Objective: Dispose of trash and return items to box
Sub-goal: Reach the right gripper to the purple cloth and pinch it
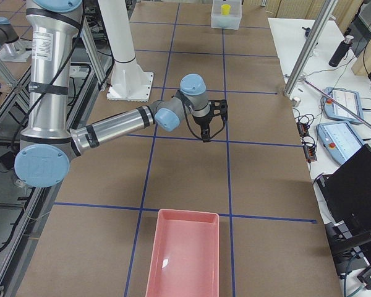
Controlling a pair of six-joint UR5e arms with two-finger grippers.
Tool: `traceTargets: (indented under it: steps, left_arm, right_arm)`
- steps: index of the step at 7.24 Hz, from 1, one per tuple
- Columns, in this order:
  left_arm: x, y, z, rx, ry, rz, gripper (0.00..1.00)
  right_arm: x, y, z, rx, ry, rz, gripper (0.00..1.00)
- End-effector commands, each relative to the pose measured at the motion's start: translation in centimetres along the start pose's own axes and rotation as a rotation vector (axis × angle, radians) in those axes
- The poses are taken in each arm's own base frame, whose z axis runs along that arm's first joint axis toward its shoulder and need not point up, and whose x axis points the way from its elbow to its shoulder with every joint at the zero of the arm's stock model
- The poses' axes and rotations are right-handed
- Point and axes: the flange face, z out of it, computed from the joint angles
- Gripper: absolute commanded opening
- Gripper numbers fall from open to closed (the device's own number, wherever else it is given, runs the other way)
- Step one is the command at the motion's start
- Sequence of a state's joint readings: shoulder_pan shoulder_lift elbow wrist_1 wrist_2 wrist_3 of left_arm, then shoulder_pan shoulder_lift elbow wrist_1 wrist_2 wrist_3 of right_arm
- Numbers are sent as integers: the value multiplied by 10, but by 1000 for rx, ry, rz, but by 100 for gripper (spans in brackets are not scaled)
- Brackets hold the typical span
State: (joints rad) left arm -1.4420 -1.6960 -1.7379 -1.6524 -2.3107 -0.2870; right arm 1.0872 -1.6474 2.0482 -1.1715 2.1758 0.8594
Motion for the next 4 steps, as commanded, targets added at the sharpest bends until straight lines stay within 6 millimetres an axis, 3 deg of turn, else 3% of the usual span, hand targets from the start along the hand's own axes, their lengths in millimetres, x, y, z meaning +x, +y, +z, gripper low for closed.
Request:
traceTargets:
  steps: [1,2,3,4]
  left_arm:
    - [-5,35,-4,-11,0,20,99]
    - [-18,56,-2,-27,-7,65,99]
    - [-32,72,4,-51,-6,132,99]
    - [-47,88,15,-82,-9,187,99]
  right_arm:
    - [-91,10,11,3,-17,54,100]
    - [-139,13,1,-19,25,69,100]
    - [-194,33,8,-17,66,83,100]
    - [-254,61,30,-10,68,98,100]
